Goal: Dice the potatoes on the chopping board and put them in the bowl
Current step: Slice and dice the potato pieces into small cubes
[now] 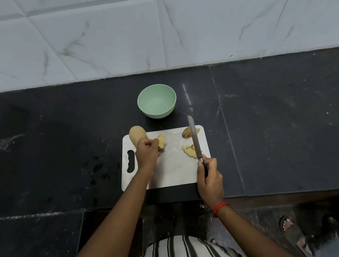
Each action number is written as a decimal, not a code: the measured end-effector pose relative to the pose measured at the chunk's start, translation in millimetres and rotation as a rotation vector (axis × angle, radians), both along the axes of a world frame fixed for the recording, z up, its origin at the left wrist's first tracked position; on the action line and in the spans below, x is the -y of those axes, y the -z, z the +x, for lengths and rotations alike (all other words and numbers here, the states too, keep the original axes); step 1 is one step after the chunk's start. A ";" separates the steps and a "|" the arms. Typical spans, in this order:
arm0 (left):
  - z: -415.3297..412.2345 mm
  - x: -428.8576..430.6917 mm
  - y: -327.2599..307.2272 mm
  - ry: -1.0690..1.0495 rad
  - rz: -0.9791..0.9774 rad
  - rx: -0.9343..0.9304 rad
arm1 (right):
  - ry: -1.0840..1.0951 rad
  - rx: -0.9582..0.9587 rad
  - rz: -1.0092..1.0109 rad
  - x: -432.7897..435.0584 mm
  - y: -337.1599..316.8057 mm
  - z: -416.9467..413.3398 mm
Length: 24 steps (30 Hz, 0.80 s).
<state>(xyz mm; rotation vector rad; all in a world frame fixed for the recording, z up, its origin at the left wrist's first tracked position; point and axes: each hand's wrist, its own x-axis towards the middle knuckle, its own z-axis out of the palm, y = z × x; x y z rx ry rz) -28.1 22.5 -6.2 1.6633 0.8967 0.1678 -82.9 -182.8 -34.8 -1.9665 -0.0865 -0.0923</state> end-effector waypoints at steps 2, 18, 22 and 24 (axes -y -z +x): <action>-0.9 -2.1 -0.2 -0.020 0.062 -0.017 | -0.004 -0.006 0.002 0.1 1.1 0.4; 5.4 12.1 -8.5 -0.138 -0.472 0.125 | -0.020 -0.011 0.002 0.4 -0.2 2.1; 7.1 11.2 -13.7 -0.158 -0.609 0.161 | -0.024 -0.018 0.007 0.4 1.9 2.7; 0.2 9.5 -10.6 -0.123 -0.398 0.079 | -0.024 -0.021 0.006 1.1 2.9 2.6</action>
